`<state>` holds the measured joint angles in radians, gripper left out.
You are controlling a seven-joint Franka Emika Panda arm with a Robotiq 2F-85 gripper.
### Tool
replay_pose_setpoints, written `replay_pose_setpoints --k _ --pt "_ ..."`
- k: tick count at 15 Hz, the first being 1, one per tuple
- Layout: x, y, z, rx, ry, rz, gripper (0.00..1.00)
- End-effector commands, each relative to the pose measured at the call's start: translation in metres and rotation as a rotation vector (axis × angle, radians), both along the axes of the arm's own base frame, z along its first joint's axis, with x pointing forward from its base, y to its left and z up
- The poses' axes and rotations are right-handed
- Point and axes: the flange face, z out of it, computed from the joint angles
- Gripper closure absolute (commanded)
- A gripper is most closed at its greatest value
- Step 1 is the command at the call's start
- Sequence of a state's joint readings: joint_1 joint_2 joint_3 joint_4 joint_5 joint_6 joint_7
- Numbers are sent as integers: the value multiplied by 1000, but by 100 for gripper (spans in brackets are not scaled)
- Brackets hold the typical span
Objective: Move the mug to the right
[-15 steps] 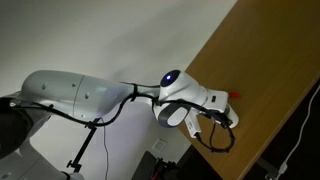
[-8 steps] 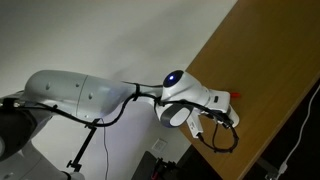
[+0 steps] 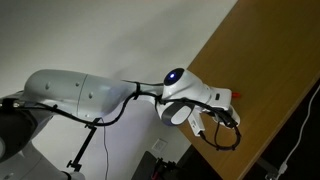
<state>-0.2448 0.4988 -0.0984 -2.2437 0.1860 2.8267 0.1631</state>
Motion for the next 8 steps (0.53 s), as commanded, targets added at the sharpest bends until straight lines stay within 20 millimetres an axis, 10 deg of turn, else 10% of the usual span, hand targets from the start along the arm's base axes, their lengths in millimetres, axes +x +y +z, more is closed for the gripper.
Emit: replay_pose_setpoints --k 1,8 --pt "-3 3 15 7 -33 40 28" --pt "-36 20 49 7 -41 90 25"
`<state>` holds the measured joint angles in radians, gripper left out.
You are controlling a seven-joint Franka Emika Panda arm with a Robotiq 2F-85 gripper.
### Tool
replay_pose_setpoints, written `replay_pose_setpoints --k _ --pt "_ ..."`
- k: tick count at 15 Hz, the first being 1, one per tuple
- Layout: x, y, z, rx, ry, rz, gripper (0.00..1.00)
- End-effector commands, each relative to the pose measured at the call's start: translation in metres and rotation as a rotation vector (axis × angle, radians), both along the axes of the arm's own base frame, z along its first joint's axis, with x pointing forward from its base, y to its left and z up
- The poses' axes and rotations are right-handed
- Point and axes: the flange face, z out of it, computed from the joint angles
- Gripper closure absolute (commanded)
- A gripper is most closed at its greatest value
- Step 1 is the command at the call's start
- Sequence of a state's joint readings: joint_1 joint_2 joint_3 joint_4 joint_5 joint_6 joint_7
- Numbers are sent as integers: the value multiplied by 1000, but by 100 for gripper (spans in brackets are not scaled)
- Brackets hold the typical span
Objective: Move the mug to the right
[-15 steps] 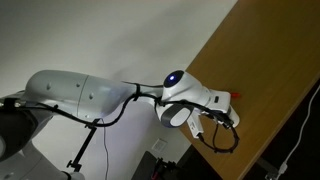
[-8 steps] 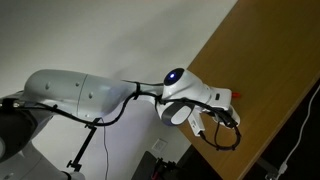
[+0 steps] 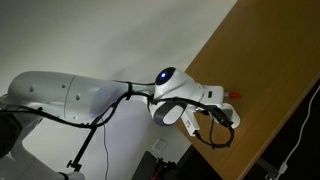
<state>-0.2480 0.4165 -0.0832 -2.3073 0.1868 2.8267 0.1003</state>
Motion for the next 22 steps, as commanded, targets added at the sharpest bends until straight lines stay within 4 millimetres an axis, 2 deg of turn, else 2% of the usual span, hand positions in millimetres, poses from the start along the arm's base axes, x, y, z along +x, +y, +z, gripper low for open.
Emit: replay_pose_setpoints --k 1,4,5,6,8,12,16,21,22 --pt "-32 12 33 10 -21 18 25" --pt "-58 22 55 10 -38 34 25" --pt "-66 26 64 9 -41 48 19" --pt "-74 31 73 6 -45 67 6" --pt "-87 42 91 -4 -49 133 0" --pt "-106 71 132 -4 -37 338 0" --pt "-112 92 163 10 -4 458 0" --pt "-120 97 181 5 6 547 0" --pt "-109 96 175 6 2 498 0"
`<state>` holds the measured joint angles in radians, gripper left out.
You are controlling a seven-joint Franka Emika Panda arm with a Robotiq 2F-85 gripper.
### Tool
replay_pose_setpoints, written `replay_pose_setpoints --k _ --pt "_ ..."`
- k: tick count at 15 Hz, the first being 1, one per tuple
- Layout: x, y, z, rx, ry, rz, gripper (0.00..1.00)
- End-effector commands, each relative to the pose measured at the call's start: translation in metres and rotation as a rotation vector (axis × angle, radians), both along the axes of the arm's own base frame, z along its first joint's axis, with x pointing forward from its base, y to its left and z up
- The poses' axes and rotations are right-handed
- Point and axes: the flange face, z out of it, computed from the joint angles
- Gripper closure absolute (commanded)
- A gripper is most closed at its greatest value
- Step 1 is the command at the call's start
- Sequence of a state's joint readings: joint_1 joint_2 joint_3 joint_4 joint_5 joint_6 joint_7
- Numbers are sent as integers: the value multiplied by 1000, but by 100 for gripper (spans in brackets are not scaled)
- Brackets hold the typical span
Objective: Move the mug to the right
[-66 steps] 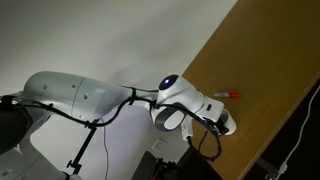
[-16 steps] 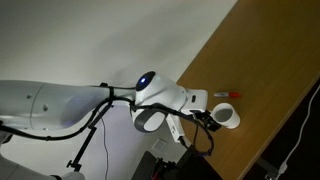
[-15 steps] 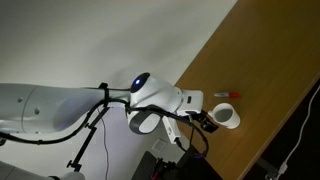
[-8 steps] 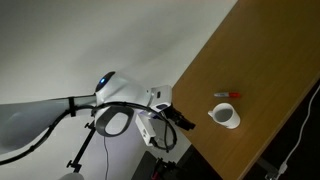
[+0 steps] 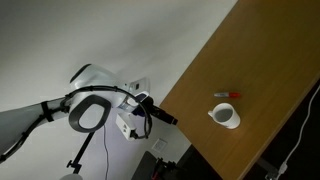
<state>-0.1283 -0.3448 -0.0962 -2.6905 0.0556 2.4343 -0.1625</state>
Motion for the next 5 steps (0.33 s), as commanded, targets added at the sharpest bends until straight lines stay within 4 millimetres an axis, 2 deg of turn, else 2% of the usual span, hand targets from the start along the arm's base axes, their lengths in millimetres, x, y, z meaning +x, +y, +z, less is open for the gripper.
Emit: replay_pose_setpoints --k 1,5 --pt "-1 0 2 0 0 12 0" --pt "-3 0 3 0 0 17 0"
